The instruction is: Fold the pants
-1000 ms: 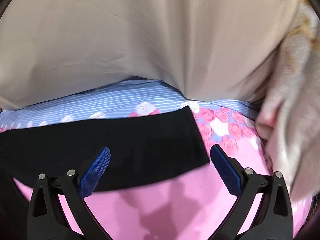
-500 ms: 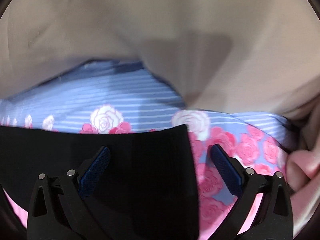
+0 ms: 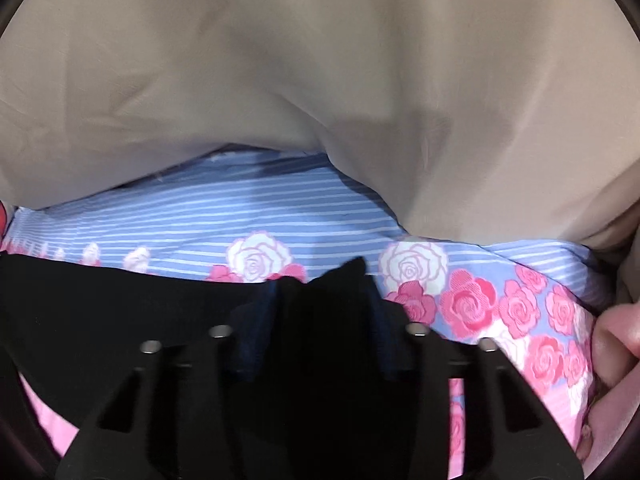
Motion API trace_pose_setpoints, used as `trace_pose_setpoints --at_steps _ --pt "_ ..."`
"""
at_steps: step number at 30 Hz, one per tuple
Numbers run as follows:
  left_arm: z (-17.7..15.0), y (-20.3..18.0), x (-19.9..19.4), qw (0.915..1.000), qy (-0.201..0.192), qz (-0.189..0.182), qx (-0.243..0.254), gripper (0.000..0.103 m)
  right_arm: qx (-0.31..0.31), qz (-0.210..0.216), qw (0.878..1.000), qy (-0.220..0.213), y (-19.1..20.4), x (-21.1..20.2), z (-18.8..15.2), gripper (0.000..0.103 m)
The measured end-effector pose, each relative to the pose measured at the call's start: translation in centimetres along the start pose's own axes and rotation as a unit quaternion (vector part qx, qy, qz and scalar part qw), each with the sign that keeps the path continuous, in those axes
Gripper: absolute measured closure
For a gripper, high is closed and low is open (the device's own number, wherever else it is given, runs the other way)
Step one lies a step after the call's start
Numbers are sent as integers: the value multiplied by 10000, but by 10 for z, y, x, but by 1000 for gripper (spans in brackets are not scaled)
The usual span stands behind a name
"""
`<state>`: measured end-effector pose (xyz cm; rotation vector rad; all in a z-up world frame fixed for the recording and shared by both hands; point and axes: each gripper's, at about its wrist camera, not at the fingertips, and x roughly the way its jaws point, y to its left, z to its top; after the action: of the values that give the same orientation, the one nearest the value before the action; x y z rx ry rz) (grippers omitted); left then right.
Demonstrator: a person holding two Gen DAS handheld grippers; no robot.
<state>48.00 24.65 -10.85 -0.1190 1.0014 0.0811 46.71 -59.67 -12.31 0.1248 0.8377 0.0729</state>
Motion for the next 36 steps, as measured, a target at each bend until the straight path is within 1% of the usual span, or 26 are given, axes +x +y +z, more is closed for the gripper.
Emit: trace_pose_setpoints --at_steps 1,2,5,7,9,11,12,13,15,17,19,20,21,22,23,24,26,27,28,29,30,32,33,34,35,36 --pt "-1 0 -6 9999 -27 -132 -36 87 9 4 10000 -82 3 -9 0 88" --pt "-3 0 -14 9998 -114 -173 -56 88 43 32 9998 -189 4 -23 0 95" --pt "-8 -4 -53 9979 -541 -350 2 88 30 189 9985 -522 13 -64 -5 95" --pt "-18 -7 -89 9954 -791 -545 73 88 -31 310 9963 -803 19 -107 -17 95" --pt "-33 -7 -130 9915 -1044 -759 172 88 -117 364 9941 -1015 21 -147 -29 95" --pt "-50 -7 -163 9880 -1235 -900 241 88 -201 406 9913 -1234 26 -194 -53 95" --pt "-64 -5 -186 9857 -1343 -975 292 89 -225 406 9902 -1320 32 -214 -63 96" --pt "-74 -4 -200 9843 -1397 -1031 320 89 -225 418 9889 -1406 32 -227 -71 96" --pt "-103 1 -230 9816 -1486 -1124 409 93 -225 416 9868 -1550 22 -256 -89 96" --pt "-131 6 -250 9804 -1535 -1138 491 103 -214 398 9870 -1543 26 -283 -119 96" --pt "-162 16 -263 9817 -1487 -1085 482 103 -82 355 9887 -1456 22 -298 -144 96" --pt "-176 22 -264 9826 -1406 -1115 472 103 28 432 9904 -1313 19 -296 -157 95" --pt "-187 26 -263 9845 -1316 -1080 427 103 29 351 9917 -1235 19 -284 -161 88" --pt "-198 30 -253 9883 -1135 -930 415 103 -18 185 9930 -1168 25 -280 -168 64" --pt "-205 30 -245 9903 -1026 -803 491 103 -108 42 9939 -1097 30 -268 -169 43" --pt "-215 26 -234 9925 -935 -581 536 103 -248 -64 9936 -1097 40 -255 -171 5" --pt "-226 24 -218 9942 -804 -426 577 96 -595 -13 9929 -1032 59 -230 -173 5" --pt "-229 21 -211 9951 -734 -457 489 80 -784 -83 9929 -893 72 -214 -171 5" --pt "-232 20 -202 9963 -642 -458 335 46 -956 -176 9921 -788 81 -197 -169 5" --pt "-232 21 -195 9971 -609 -423 198 33 -1149 -254 9908 -663 89 -180 -166 6" --pt "-233 20 -190 9971 -669 -365 47 27 -1402 -369 9881 -525 100 -159 -163 6" --pt "-232 20 -182 9972 -704 -244 -100 27 -1669 -414 9847 -268 113 -127 -159 6" --pt "-231 20 -178 9974 -662 -249 -126 27 -1653 -307 9858 -1 117 -109 -155 9" --pt "-230 22 -174 9977 -612 -217 -176 27 -1594 -279 9867 138 115 -98 -154 17" --pt "-229 24 -173 9977 -603 -180 -240 27 -1500 -256 9879 286 113 -88 -151 21" --pt "-229 27 -173 9976 -600 -135 -309 27 -1334 -246 9901 364 109 -80 -149 22"
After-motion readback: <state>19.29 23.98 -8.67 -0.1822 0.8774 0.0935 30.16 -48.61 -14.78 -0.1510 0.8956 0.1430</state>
